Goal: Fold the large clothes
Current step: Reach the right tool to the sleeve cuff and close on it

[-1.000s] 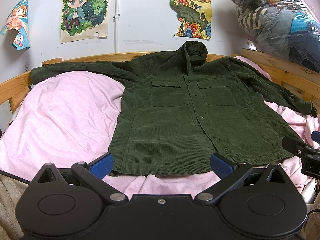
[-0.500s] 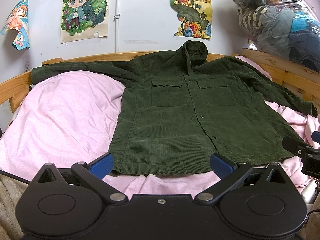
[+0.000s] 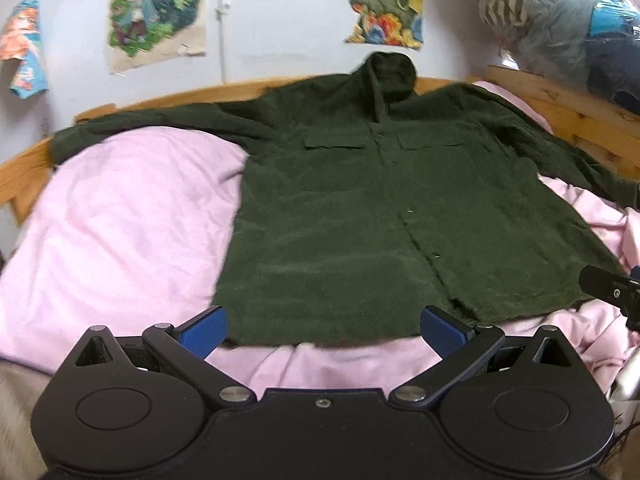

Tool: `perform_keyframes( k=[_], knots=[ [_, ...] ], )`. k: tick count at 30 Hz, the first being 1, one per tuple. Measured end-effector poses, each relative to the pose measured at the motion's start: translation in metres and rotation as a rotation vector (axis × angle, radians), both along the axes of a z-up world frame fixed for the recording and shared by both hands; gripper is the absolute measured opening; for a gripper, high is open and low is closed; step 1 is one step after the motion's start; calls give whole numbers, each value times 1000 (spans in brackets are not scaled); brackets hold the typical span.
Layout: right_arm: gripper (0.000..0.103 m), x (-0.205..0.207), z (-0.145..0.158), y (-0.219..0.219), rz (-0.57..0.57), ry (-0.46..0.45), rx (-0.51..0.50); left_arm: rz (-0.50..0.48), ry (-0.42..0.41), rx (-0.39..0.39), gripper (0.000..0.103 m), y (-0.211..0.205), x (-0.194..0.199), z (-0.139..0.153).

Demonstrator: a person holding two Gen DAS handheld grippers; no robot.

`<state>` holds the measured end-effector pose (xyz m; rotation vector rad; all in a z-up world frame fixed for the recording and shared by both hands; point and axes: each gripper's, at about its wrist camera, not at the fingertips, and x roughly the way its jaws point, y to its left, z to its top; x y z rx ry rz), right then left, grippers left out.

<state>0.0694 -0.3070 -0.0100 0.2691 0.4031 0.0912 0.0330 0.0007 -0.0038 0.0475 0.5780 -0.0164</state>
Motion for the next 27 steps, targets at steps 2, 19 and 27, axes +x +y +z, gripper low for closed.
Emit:
perform_keyframes(
  k=[2,19,27],
  knots=[
    [103,14,8,-26,-67,8,38,-32,15,-1,102,-2,17,7],
    [103,195,-1,-176,-315,268,-482,-38,-40,75,102,15,174,-14],
    [55,210,12,-190,-294,335,-475,5,73,-59,102,42,197,-33]
  ],
)
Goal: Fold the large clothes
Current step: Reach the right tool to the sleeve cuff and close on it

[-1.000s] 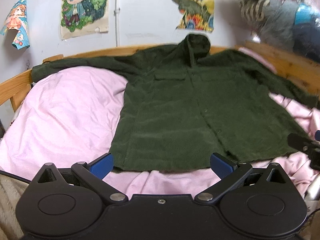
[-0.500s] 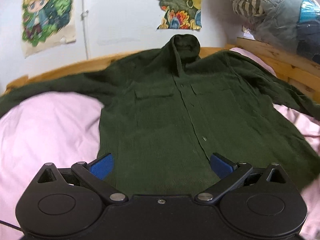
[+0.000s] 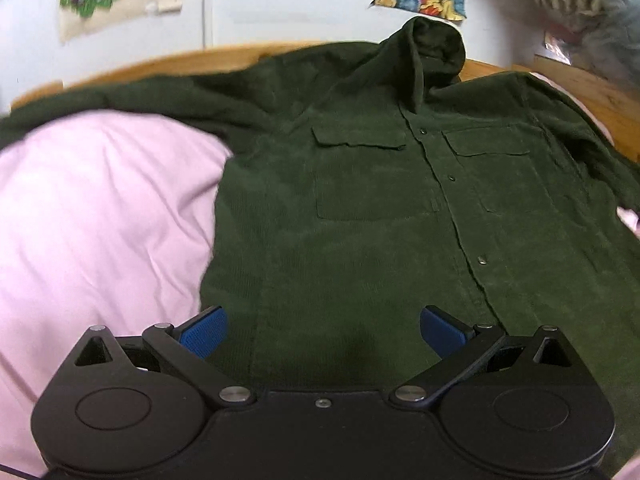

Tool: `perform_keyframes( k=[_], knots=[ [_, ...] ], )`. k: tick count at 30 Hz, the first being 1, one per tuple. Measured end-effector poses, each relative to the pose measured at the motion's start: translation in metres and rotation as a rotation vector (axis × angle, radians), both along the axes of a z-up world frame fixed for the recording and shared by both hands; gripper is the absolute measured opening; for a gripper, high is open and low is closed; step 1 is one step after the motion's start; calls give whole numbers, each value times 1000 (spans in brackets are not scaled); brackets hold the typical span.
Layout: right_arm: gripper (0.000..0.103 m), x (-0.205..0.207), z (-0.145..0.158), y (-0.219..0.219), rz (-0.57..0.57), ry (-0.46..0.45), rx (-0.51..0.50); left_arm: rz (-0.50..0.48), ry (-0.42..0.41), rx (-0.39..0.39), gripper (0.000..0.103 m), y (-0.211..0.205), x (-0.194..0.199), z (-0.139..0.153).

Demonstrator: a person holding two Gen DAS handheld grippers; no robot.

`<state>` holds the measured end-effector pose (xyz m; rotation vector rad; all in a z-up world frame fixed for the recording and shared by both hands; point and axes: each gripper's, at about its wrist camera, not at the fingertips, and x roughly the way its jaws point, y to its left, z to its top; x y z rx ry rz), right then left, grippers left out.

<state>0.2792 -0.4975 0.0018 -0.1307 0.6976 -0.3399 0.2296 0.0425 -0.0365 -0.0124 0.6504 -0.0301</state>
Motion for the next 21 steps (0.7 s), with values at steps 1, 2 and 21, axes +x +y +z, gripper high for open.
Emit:
perform_keyframes(
  k=[1,2,21],
  knots=[
    [40,-1,4,0,-5,13,12,-2,9,-21,102,2,1,0],
    [23,-1,8,2,-20,26,11,-4,14,-43,102,4,1,1],
    [8,-28,225,246,552,-311,80,47,-40,-191,102,30,-31,38]
  ],
)
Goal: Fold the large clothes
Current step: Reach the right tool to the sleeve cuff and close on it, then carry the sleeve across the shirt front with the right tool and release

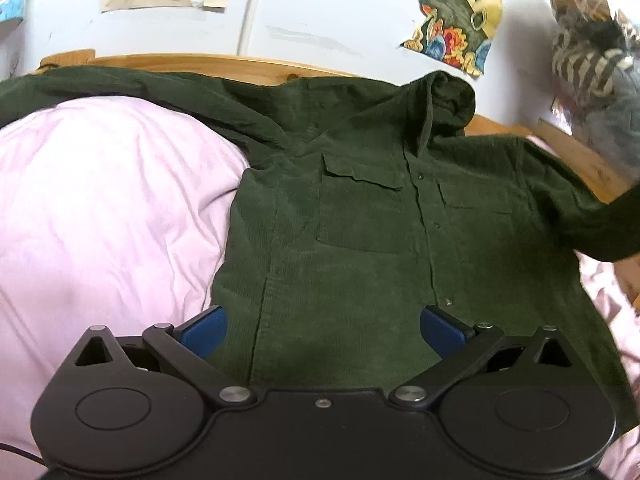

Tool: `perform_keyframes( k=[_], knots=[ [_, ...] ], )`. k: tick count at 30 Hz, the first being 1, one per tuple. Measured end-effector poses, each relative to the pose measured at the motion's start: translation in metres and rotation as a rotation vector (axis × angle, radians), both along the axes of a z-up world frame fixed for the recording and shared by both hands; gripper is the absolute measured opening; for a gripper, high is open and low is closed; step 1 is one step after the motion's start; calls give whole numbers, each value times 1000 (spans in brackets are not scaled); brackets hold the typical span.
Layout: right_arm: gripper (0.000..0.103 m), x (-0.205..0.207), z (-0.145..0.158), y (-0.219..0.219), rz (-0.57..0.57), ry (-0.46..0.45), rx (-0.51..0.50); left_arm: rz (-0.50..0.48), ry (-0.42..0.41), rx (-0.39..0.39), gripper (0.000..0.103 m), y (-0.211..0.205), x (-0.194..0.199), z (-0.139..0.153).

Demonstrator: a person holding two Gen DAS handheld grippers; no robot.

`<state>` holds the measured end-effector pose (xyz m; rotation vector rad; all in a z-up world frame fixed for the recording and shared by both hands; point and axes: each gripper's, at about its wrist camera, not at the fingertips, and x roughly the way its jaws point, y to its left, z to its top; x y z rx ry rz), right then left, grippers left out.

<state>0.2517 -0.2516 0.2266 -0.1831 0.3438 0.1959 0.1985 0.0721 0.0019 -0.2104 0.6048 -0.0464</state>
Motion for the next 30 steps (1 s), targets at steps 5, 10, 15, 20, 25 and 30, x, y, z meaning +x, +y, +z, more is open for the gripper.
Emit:
perform_keyframes(
  k=[5,10,15,20,25,30],
  knots=[
    [28,26,-31,105,324,57,7,-41,-22,18,102,-7,-4,0],
    [82,37,-64,125,427,41,-41,-103,-34,52,102,-19,0,-6],
    [97,68,-100,74,231,28,-128,-114,-109,100,102,-22,14,-12],
    [95,156,-165,7,-102,53,-238,-104,-187,217,102,-24,59,-25],
    [94,242,-195,-40,-327,66,-111,-43,-84,229,102,-18,111,-50],
    [94,314,-204,-37,-411,14,-256,-43,29,223,102,-7,129,-80]
  ],
)
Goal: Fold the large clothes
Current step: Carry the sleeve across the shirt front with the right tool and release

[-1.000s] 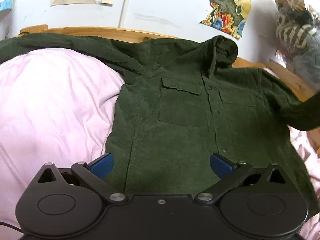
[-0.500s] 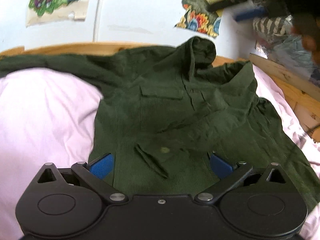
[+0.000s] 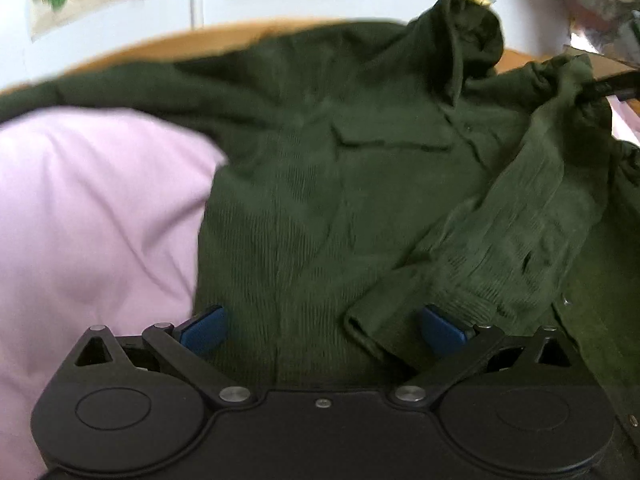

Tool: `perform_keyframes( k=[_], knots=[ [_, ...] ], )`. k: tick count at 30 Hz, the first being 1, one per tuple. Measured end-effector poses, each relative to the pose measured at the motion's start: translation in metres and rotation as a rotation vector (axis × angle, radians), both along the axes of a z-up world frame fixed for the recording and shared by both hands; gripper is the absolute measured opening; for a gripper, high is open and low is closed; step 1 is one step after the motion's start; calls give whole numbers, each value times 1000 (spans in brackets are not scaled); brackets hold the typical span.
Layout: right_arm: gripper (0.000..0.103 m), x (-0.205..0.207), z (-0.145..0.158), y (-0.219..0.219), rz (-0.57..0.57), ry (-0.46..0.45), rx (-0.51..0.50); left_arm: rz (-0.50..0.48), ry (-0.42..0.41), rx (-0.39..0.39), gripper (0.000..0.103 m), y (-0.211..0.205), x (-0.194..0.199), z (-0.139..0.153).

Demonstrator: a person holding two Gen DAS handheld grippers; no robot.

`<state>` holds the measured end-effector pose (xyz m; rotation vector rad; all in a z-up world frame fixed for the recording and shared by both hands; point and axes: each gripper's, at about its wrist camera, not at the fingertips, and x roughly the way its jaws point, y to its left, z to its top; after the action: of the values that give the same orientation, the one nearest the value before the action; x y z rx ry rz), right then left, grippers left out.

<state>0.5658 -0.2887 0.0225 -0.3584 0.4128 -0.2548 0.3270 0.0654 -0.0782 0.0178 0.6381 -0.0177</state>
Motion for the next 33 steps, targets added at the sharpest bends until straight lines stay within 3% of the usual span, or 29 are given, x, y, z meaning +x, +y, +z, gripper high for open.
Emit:
perform_keyframes(
  k=[2,4,8,10,13,16,18,22,25,26,27,31,33],
  knots=[
    [94,25,-7,-1,-40,38,-7,4,6,-51,102,7,3,-2],
    [94,28,-6,-2,-58,37,51,4,5,-78,102,10,5,-3],
    [101,-26,11,-13,86,-35,201,1,12,-95,102,15,7,-7],
    [103,-56,14,-19,83,-56,166,-1,11,-112,102,17,6,-5],
    [100,-81,2,-30,103,-5,106,14,10,-150,102,22,6,-2],
    [91,-83,-14,-42,114,59,102,26,13,-167,102,24,5,0],
    [81,-82,-20,-54,148,83,179,30,10,-164,102,23,3,2],
    [72,-81,-30,-73,223,140,368,22,-5,-151,102,22,-1,4],
    [48,-83,-37,-81,283,182,434,2,-15,-155,102,21,-1,4],
    [31,-83,-37,-83,285,190,441,-3,-17,-157,102,21,-1,4],
    [20,-84,-36,-83,274,188,446,-9,-20,-161,102,21,-2,3],
    [15,-111,-12,-86,256,101,463,-32,-46,-193,100,22,-3,3],
    [14,-119,-8,-92,259,101,460,-39,-48,-200,99,21,-3,3]
  ],
)
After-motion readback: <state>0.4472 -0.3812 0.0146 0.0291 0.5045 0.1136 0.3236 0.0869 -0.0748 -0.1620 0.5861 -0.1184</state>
